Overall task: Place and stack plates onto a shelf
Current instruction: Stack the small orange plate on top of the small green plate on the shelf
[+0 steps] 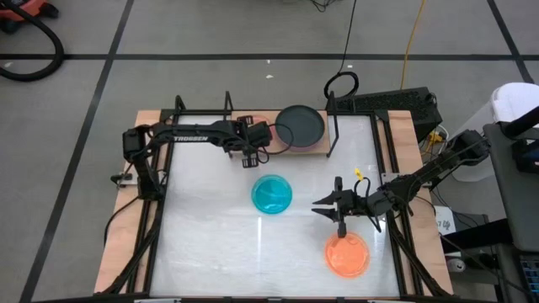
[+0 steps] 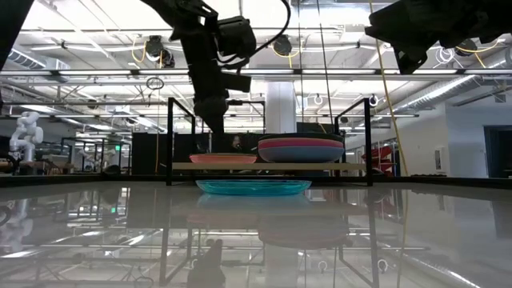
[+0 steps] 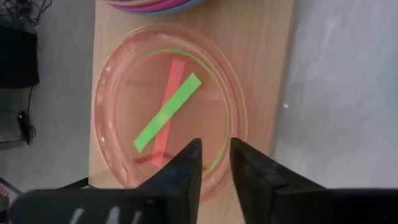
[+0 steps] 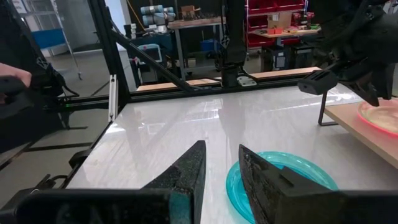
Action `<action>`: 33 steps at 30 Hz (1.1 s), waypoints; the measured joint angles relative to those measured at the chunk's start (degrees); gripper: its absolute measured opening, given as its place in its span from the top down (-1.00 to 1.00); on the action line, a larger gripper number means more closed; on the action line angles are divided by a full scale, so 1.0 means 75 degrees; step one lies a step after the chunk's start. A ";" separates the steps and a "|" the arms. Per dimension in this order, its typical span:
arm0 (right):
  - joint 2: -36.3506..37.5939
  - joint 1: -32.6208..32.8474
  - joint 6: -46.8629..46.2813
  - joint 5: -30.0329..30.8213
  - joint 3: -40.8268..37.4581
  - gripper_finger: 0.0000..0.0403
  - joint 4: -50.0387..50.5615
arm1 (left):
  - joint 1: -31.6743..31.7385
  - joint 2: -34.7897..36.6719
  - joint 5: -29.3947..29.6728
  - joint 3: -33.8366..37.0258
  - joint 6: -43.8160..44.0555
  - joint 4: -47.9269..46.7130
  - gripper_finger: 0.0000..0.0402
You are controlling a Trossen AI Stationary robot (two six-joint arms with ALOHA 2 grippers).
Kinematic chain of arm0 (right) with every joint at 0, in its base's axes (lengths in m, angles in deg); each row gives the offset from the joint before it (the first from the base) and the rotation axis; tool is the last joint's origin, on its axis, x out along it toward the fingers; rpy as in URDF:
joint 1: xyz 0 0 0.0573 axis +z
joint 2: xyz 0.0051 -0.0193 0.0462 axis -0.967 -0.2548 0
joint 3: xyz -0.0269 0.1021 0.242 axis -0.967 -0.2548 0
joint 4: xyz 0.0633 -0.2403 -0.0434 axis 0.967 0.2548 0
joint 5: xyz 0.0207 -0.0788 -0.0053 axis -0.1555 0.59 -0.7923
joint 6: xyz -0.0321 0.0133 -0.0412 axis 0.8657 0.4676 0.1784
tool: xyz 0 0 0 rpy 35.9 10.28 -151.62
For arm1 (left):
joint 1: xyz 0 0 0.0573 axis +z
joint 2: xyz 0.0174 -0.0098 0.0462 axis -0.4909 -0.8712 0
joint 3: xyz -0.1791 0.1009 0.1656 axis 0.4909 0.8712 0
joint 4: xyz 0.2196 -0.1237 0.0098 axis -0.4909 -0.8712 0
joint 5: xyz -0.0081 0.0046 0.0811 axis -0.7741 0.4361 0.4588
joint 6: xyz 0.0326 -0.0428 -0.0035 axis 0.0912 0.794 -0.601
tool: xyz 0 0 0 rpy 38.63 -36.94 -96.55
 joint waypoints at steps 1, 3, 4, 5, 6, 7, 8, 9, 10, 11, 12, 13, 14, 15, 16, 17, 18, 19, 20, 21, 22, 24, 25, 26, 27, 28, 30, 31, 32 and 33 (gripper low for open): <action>0.0000 0.0000 0.0000 0.0000 0.0000 0.59 0.0000 | -0.0003 0.0000 0.0000 0.0000 0.0012 -0.0005 0.51; 0.0000 0.0000 0.0000 0.0000 0.0000 0.59 0.0003 | -0.0040 0.0004 0.0003 0.0000 0.0073 -0.0068 0.45; 0.0002 0.0000 0.0000 -0.0001 0.0000 0.59 0.0004 | -0.0077 0.0017 0.0003 0.0000 0.0149 -0.0127 0.42; 0.0002 0.0000 0.0000 0.0000 0.0000 0.59 0.0006 | -0.0124 0.0035 0.0001 0.0000 0.0229 -0.0199 0.40; 0.0000 0.0000 0.0000 -0.0003 0.0000 0.59 0.0015 | -0.0178 0.0069 -0.0002 -0.0020 0.0287 -0.0343 0.39; 0.0000 0.0000 0.0000 -0.0003 0.0000 0.59 0.0049 | -0.0236 0.0161 -0.0003 -0.0036 0.0363 -0.0531 0.38; 0.0000 0.0000 0.0000 -0.0003 0.0000 0.59 0.0087 | -0.0304 0.0300 -0.0004 -0.0038 0.0475 -0.0685 0.38; 0.0003 0.0000 0.0000 -0.0003 0.0003 0.59 0.0125 | -0.0389 0.0455 -0.0002 -0.0042 0.0635 -0.0752 0.37; 0.0002 0.0000 -0.0002 -0.0005 0.0002 0.59 0.0164 | -0.0484 0.0655 0.0000 -0.0046 0.0807 -0.0729 0.37; 0.0000 0.0000 -0.0007 -0.0004 0.0003 0.59 0.0193 | -0.0579 0.0866 0.0003 -0.0018 0.0947 -0.0647 0.37; 0.0002 0.0000 -0.0034 -0.0019 0.0003 0.59 0.0211 | -0.0694 0.1101 0.0002 0.0063 0.0978 -0.0528 0.37; 0.0003 0.0000 -0.0049 -0.0095 0.0006 0.59 0.0231 | -0.0802 0.1357 0.0000 0.0179 0.0957 -0.0349 0.37; 0.0000 -0.0006 -0.0028 -0.0371 0.0006 0.59 0.0250 | -0.0913 0.1621 -0.0001 0.0332 0.0910 -0.0073 0.37; 0.0001 -0.0001 0.0068 -0.0819 0.0006 0.59 0.0256 | -0.1016 0.1924 -0.0039 0.0524 0.0863 0.0309 0.37; 0.0002 0.0026 0.0149 -0.1285 0.0006 0.59 0.0245 | -0.1098 0.2262 -0.0138 0.0766 0.0861 0.0718 0.37; 0.0003 0.0074 0.0165 -0.1634 0.0006 0.59 0.0234 | -0.1181 0.2622 -0.0249 0.1043 0.0866 0.1124 0.37; 0.0001 0.0140 0.0130 -0.1847 0.0006 0.59 0.0239 | -0.1271 0.3005 -0.0375 0.1380 0.0887 0.1632 0.37; 0.0001 0.0211 0.0092 -0.1979 0.0006 0.59 0.0238 | -0.1370 0.3378 -0.0506 0.1771 0.0938 0.2211 0.37; 0.0000 0.0277 0.0092 -0.1999 0.0006 0.59 0.0236 | -0.1473 0.3743 -0.0627 0.2201 0.1009 0.2772 0.37; 0.0002 0.0341 0.0145 -0.1994 0.0006 0.59 0.0235 | -0.1585 0.4079 -0.0769 0.2650 0.1145 0.3329 0.37; 0.0001 0.0376 0.0198 -0.1958 0.0006 0.59 0.0233 | -0.1699 0.4422 -0.0908 0.3126 0.1316 0.3949 0.37; 0.0003 0.0425 0.0325 -0.1722 0.0006 0.59 0.0237 | -0.1956 0.5024 -0.1210 0.4082 0.1682 0.5193 0.37; 0.0000 0.0424 0.0348 -0.1551 0.0006 0.59 0.0221 | -0.2104 0.5279 -0.1285 0.4543 0.1843 0.5818 0.37; 0.0001 0.0415 0.0372 -0.1363 0.0006 0.59 0.0222 | -0.2271 0.5487 -0.1348 0.5021 0.2007 0.6485 0.37; 0.0003 0.0382 0.0364 -0.1127 0.0006 0.59 0.0245 | -0.2431 0.5648 -0.1349 0.5491 0.2141 0.7125 0.37; 0.0003 0.0310 0.0219 -0.0836 0.0006 0.59 0.0260 | -0.2582 0.5772 -0.1363 0.5961 0.2237 0.7789 0.37; 0.0081 -0.0010 -0.0285 -0.0528 0.0054 0.59 0.0677 | -0.2858 0.5830 -0.1375 0.6751 0.2324 0.9155 0.37; 0.0117 -0.0201 -0.0505 -0.0572 0.0142 0.59 0.1079 | -0.2946 0.5826 -0.1391 0.7101 0.2332 0.9857 0.37; 0.0142 -0.0401 -0.0674 -0.0740 0.0279 0.59 0.1525 | -0.3023 0.5828 -0.1378 0.7413 0.2337 1.0446 0.37; 0.0146 -0.0581 -0.0808 -0.1024 0.0419 0.59 0.1975 | -0.3082 0.5806 -0.1367 0.7664 0.2341 1.0991 0.37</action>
